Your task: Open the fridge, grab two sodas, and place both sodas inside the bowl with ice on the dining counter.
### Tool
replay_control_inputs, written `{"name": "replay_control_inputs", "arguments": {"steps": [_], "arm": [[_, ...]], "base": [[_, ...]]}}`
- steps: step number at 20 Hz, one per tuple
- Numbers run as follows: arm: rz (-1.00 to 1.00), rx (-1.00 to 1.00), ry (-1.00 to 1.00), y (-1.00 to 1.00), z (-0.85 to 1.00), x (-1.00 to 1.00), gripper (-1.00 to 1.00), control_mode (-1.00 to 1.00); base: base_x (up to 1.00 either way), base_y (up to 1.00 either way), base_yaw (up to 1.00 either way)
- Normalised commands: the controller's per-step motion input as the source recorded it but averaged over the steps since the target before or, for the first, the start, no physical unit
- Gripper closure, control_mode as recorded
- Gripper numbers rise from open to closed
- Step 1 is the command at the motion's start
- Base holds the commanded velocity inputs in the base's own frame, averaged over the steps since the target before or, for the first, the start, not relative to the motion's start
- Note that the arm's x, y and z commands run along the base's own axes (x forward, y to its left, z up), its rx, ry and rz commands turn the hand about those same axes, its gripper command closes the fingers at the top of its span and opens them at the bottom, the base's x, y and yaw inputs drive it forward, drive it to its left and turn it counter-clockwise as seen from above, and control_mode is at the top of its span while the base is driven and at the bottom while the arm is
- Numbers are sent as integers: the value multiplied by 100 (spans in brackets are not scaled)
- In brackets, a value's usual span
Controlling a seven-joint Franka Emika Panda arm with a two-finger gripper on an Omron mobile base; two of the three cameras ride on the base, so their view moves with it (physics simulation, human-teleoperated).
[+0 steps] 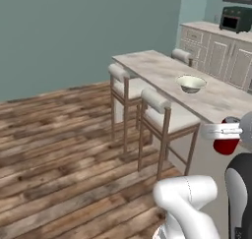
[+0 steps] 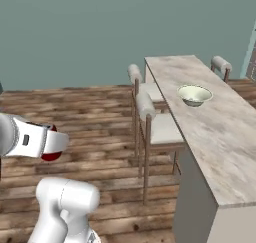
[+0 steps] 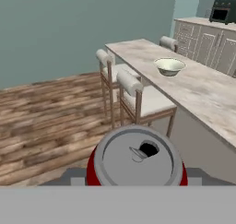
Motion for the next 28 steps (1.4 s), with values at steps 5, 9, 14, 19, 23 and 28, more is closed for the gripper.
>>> {"name": "replay_control_inputs", "arguments": {"steps": [5,9,14,19,23,28], "arm": [[0,0,0,0,0,0,100,100],[0,0,0,0,0,0,100,100],[0,0,0,0,0,0,100,100],[0,0,0,0,0,0,100,100],[0,0,0,0,0,0,100,100],[0,0,0,0,0,0,100,100]], "base": [[73,66,-49],[70,61,-50],[55,54,-55],[48,52,-56],[41,55,-56],[40,51,-54]]}}
